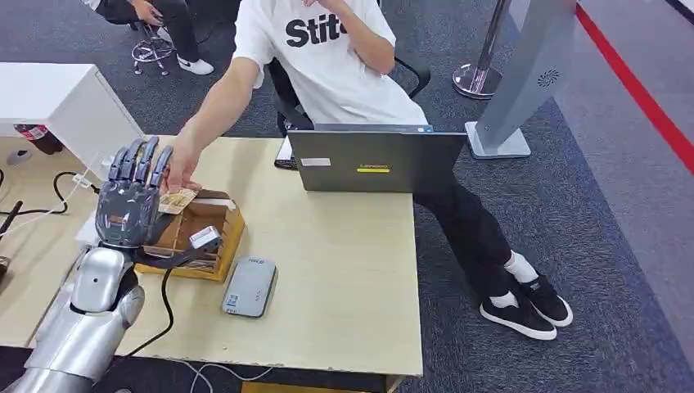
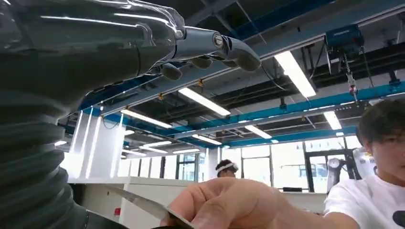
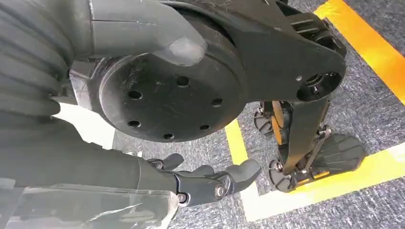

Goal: Pass the card to the sensor for recognition and then transmit it.

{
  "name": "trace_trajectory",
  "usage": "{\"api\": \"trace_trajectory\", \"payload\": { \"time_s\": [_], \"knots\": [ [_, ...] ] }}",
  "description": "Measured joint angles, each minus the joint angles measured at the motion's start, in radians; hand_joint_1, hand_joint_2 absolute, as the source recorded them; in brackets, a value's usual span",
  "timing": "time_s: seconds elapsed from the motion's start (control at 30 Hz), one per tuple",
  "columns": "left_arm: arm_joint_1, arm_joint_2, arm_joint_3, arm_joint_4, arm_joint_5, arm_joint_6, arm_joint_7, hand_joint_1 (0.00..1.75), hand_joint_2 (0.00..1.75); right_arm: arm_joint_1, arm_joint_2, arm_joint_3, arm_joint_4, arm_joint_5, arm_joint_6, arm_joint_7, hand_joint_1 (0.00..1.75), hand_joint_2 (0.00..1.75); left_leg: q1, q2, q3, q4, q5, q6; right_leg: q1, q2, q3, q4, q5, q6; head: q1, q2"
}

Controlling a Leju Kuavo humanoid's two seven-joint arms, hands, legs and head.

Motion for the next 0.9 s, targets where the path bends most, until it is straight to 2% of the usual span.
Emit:
{"api": "trace_trajectory", "payload": {
  "time_s": [0.7,0.8,0.9],
  "knots": [
    [0.008,-0.001,-0.013,0.022,0.050,0.018,0.003,1.75,1.75,-0.004,-0.001,0.025,0.005,0.010,-0.011,0.000,0.00,1.75,0.000,0.000,0.000,0.000,0.000,0.000,0.000,0.000,0.000,0.000,0.000,0.000,0.000,0.000],
    [0.027,-0.006,-0.013,0.013,0.114,0.025,-0.036,1.75,1.75,-0.006,-0.001,0.032,0.005,0.010,-0.016,0.006,0.00,1.75,0.000,0.000,0.000,0.000,0.000,0.000,0.000,0.000,0.000,0.000,0.000,0.000,0.000,0.000],
    [0.080,-0.034,-0.026,-0.045,0.177,0.018,-0.087,1.75,1.75,-0.009,-0.001,0.041,0.005,0.010,-0.026,0.014,0.00,1.75,0.000,0.000,0.000,0.000,0.000,0.000,0.000,0.000,0.000,0.000,0.000,0.000,0.000,0.000]
  ]
}}
